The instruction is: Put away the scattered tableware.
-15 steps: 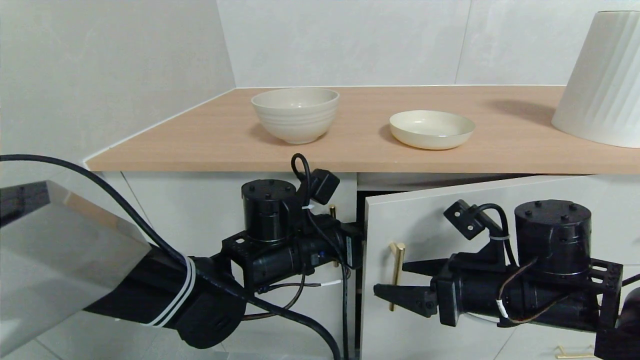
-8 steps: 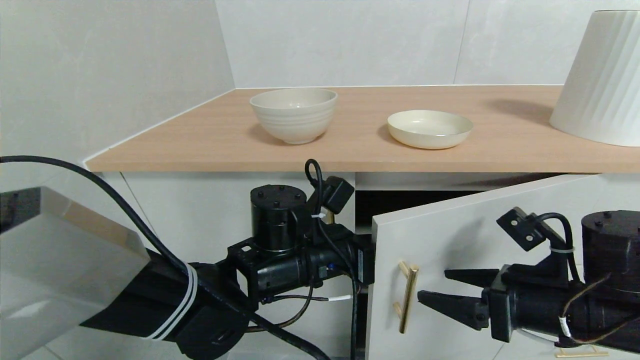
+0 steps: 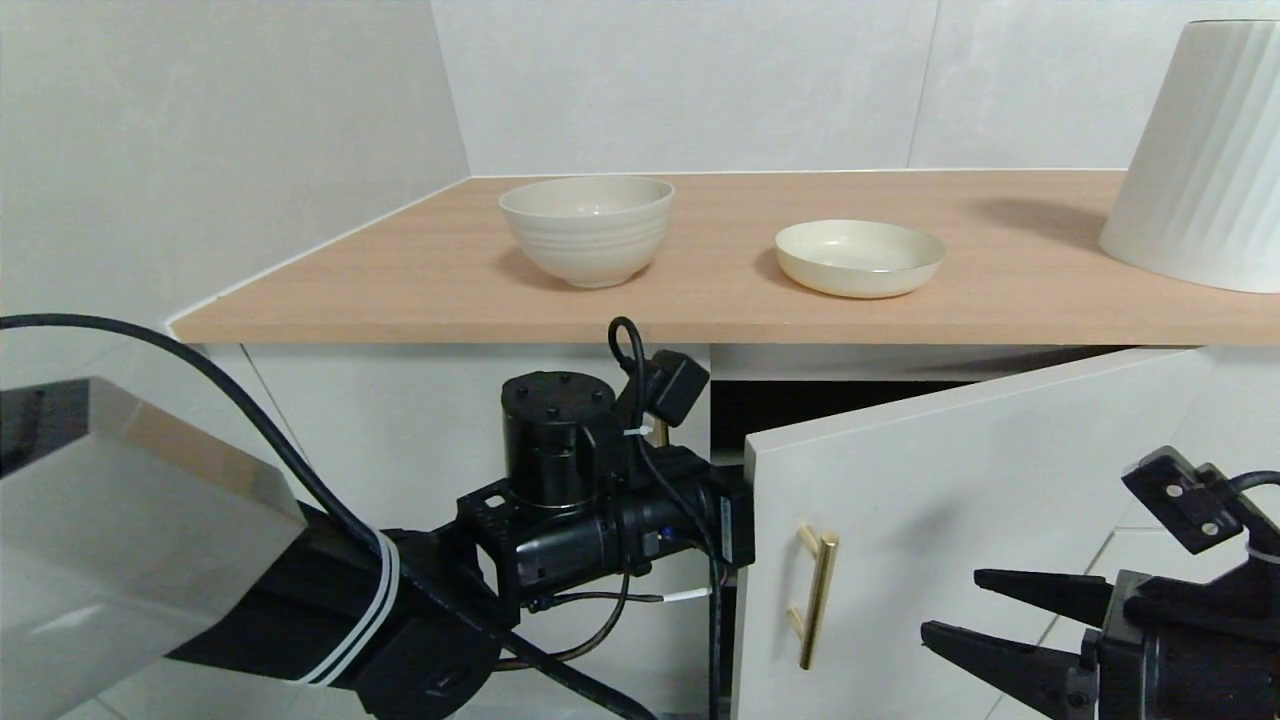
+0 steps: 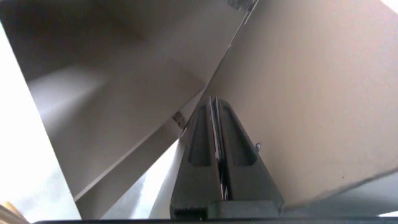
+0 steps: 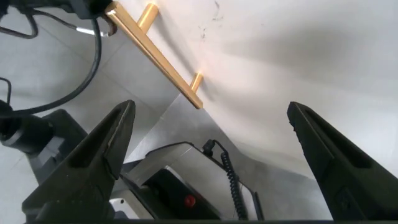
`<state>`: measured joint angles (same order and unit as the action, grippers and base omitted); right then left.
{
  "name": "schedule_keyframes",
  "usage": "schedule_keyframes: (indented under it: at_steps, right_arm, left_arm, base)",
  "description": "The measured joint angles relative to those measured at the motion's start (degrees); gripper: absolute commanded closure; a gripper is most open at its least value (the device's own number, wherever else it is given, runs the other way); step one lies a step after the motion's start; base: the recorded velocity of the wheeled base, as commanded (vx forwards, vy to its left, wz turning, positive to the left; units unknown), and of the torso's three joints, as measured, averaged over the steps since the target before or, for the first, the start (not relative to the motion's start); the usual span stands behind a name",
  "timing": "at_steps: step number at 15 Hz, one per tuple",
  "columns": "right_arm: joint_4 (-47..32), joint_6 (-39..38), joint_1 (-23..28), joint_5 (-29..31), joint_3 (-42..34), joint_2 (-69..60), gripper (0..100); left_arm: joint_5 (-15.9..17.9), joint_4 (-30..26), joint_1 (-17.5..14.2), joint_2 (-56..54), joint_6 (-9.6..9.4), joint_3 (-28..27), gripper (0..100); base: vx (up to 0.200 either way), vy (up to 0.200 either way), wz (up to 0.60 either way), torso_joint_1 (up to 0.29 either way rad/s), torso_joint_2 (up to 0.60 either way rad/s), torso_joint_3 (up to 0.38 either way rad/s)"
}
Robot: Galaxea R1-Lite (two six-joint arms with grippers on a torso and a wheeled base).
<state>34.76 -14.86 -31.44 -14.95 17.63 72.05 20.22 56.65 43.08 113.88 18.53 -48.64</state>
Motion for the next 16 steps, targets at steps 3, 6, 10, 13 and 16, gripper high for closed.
schedule_keyframes:
  at_steps: [3, 6, 10, 13, 16]
  right_arm:
    - [-0.2, -0.1, 0.0, -0.2, -0.6, -1.0, 0]
    - [-0.2, -0.1, 0.0, -0.2, -1.1, -2.0, 0]
    - [-0.2, -0.1, 0.0, -0.2, -1.2, -3.1, 0]
    - [-0.3, -0.1, 0.0, -0.2, -1.1, -4.3, 0]
    - [-0.4, -0.1, 0.0, -0.2, -1.1, -4.8, 0]
  left_arm:
    - [-0.2, -0.2, 0.0, 0.3, 0.00, -1.1, 100]
    - [-0.1, -0.2, 0.2, 1.9, 0.00, -3.8, 100]
    - [-0.7, -0.3, 0.8, 4.0, 0.00, -5.8, 100]
    - [-2.1, -1.7, 1.6, 4.0, 0.00, -6.0, 100]
    - [-2.1, -2.8, 2.4, 4.1, 0.00, -6.2, 100]
  base:
    - [-0.133, 0.000, 0.00, 0.006, 0.00, 0.002]
    - [0.000, 0.000, 0.00, 0.000, 0.00, 0.000]
    - [0.000, 0.000, 0.00, 0.000, 0.00, 0.000]
    - [-0.200, 0.000, 0.00, 0.002, 0.01, 0.001]
    - [-0.067, 0.000, 0.00, 0.004, 0.00, -0.001]
